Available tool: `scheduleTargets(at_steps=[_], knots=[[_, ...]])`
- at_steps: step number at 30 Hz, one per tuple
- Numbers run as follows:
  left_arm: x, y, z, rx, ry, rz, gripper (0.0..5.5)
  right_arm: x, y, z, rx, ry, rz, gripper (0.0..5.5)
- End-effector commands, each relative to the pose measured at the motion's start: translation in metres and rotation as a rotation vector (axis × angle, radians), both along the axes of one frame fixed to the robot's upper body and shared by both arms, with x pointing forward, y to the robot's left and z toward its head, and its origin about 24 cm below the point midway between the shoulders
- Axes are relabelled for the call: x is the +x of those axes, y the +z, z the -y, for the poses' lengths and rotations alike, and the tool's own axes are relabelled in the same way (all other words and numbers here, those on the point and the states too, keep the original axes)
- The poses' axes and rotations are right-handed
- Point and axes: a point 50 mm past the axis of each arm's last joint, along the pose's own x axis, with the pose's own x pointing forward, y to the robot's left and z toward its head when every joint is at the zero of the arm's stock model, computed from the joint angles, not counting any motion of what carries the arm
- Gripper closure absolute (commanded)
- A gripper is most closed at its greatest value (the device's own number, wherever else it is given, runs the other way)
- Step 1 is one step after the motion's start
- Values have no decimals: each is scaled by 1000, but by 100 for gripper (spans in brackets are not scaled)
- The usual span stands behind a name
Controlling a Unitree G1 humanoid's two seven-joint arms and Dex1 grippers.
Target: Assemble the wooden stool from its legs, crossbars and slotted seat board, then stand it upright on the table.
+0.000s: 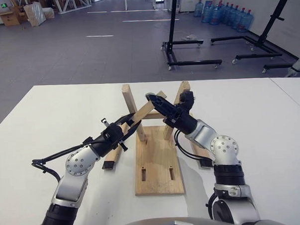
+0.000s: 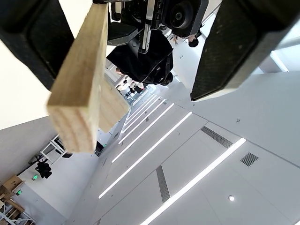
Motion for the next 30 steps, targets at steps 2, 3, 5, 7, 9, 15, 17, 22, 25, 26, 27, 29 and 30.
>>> scheduleTargets(at_steps=[2, 3, 5, 7, 9, 15, 17, 22, 25, 26, 27, 29, 30], knots=[[2, -2, 0, 17, -11, -6, 424, 4, 8, -2, 23, 16, 29, 259], [2, -2, 0, 16, -12, -7, 424, 3, 8, -2, 24, 18, 31, 276], [2, -2, 1, 16, -17, -7, 424, 3, 9, -1, 35, 14, 33, 304], [3, -2, 2, 18, -21, -5, 424, 4, 9, -1, 43, 10, 33, 333], [4, -1, 2, 20, -26, -3, 424, 4, 9, -1, 42, 8, 35, 372], [5, -1, 3, 32, -45, -9, 424, 5, 8, 0, 47, -24, 41, 475], [6, -1, 3, 39, -42, -12, 424, 7, 9, 2, 72, -42, 33, 485], [10, -3, -1, 13, 16, -34, 386, 7, 11, 4, 87, -53, 33, 494], [12, -5, 0, 0, 46, -46, 346, 7, 16, 8, 104, -74, 36, 511], [12, -5, 1, 0, 48, -48, 334, 7, 18, 11, 109, -86, 40, 511], [11, -6, 1, 0, 51, -50, 318, 7, 21, 18, 124, -121, 43, 511], [9, -9, 0, 12, 72, -46, 294, 1, 29, 36, 149, -177, 45, 511], [8, -9, -1, 11, 83, -44, 276, -5, 30, 46, 146, -188, 39, 511]])
